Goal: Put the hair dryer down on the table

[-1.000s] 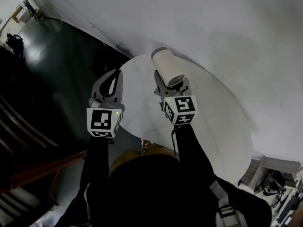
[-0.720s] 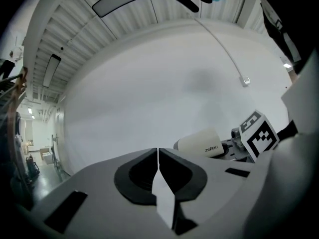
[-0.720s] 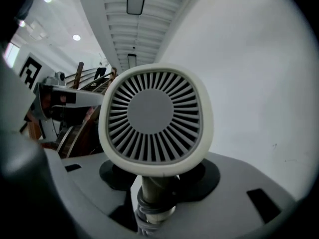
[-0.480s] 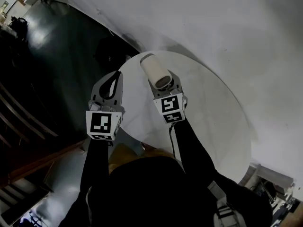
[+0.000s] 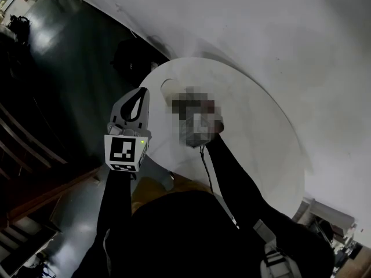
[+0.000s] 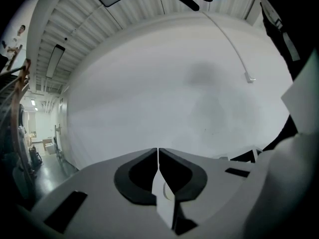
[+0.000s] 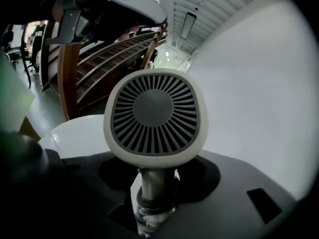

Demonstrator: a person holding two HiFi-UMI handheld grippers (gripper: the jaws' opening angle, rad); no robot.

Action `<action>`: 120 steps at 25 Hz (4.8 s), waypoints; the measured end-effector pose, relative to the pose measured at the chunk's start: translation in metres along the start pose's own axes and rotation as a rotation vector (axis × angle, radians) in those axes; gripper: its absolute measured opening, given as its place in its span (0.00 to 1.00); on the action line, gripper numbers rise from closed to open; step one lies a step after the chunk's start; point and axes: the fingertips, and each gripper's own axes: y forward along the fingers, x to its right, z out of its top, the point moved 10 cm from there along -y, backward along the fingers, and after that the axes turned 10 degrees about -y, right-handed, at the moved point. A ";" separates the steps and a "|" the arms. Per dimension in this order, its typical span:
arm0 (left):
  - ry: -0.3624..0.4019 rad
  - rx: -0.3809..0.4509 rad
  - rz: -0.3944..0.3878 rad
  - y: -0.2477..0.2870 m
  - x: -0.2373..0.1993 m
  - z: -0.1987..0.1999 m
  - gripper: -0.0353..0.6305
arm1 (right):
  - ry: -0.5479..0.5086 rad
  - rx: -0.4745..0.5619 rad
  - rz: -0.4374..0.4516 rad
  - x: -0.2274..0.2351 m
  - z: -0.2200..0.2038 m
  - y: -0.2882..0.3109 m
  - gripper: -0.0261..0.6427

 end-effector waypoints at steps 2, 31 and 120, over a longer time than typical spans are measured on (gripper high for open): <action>0.000 -0.005 -0.005 -0.001 0.001 -0.002 0.09 | -0.022 -0.014 0.021 -0.004 -0.001 0.006 0.36; -0.014 -0.036 0.019 -0.014 0.000 -0.009 0.09 | -0.202 -0.163 0.284 -0.037 -0.021 0.047 0.40; 0.030 0.095 -0.291 -0.073 0.028 0.036 0.09 | 0.639 0.365 -0.519 -0.004 0.063 -0.219 0.40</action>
